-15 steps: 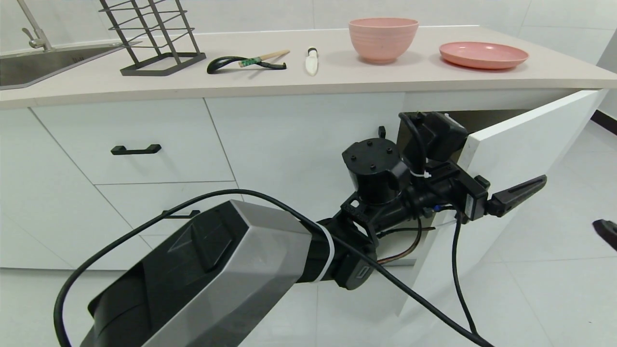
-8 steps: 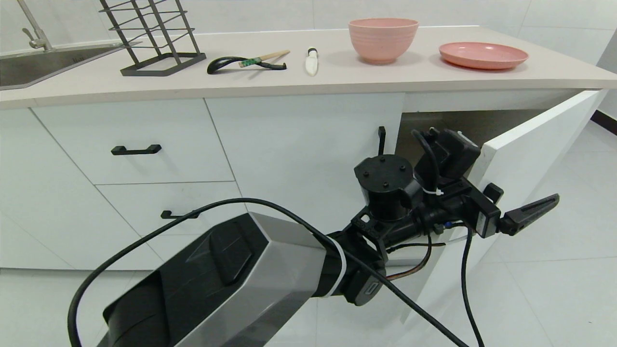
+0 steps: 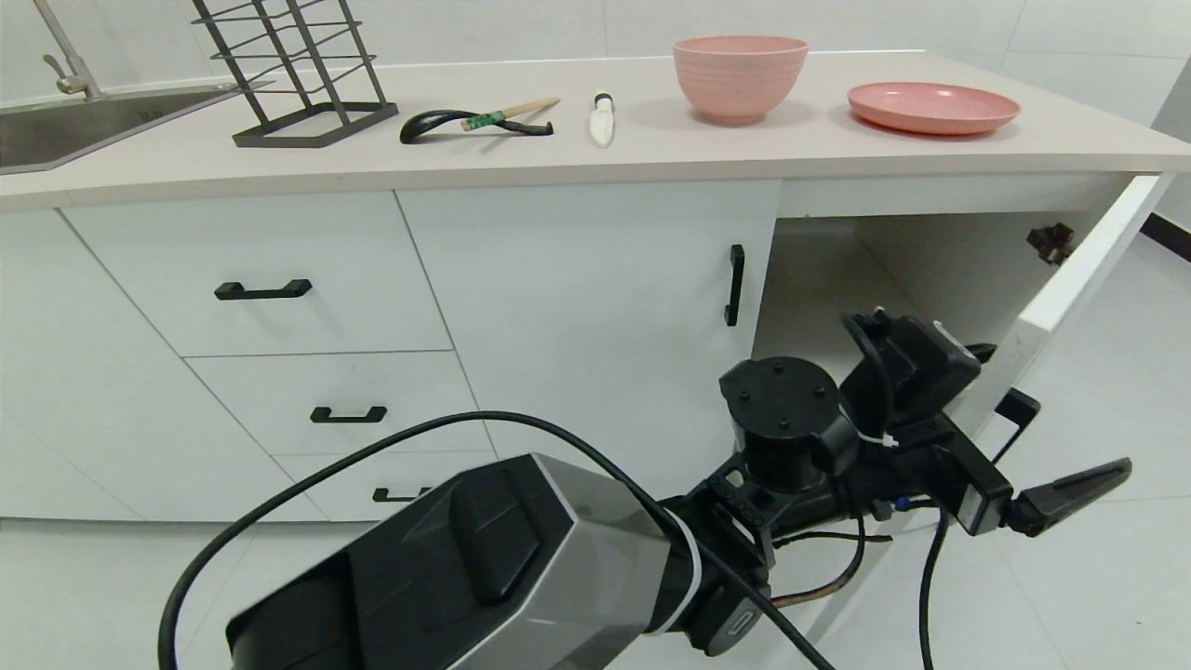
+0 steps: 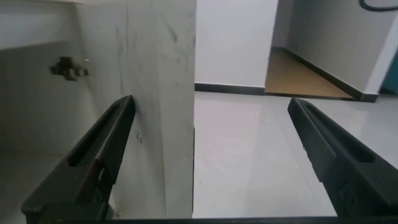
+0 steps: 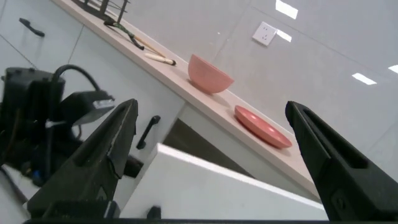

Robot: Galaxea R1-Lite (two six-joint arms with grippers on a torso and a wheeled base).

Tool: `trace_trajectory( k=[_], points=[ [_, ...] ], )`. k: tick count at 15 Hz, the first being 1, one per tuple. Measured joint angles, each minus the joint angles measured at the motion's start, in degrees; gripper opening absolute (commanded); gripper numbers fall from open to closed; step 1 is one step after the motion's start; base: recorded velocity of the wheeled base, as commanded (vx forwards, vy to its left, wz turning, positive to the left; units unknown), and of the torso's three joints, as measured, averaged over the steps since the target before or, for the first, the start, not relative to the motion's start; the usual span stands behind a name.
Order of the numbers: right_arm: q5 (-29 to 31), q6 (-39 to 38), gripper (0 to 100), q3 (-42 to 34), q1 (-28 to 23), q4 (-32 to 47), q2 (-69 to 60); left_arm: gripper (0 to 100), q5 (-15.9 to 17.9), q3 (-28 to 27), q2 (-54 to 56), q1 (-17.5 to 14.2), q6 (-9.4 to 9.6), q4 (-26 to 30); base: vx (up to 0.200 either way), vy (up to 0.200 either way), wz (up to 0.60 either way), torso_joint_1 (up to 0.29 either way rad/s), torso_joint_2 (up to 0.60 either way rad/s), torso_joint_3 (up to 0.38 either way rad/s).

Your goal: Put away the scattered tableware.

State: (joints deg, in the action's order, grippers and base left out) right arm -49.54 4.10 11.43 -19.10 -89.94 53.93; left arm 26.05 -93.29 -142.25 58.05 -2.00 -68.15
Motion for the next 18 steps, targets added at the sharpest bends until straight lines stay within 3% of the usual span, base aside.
trace_trajectory(
  k=[4,6,10,15,18],
  points=[
    [0.26,0.04,100,0.96,-4.79,-0.02,0.30,100,-1.50,-1.74,-2.40,1.93,-0.18,-0.44,0.000,0.000,0.00,0.000,0.00,0.000],
    [0.28,0.11,100,1.51,-7.16,0.00,0.63,100,-1.83,-3.17,-3.69,3.16,-1.66,-0.91,0.000,0.000,0.00,0.000,0.00,0.000],
    [0.26,0.11,100,2.49,-7.85,0.00,0.67,100,-2.88,-7.89,-7.00,5.18,-2.49,-0.99,0.000,0.000,0.00,0.000,0.00,0.000],
    [0.35,0.11,100,7.36,-7.96,0.00,-0.57,100,-2.68,-17.37,-12.96,10.69,-5.03,-0.15,0.000,0.000,0.00,0.000,0.00,0.000],
    [0.30,0.11,100,12.68,-7.94,-0.02,-2.22,100,-2.18,-20.74,-16.87,14.35,-5.52,-0.34,0.000,0.000,0.00,0.000,0.00,0.000]
  ],
)
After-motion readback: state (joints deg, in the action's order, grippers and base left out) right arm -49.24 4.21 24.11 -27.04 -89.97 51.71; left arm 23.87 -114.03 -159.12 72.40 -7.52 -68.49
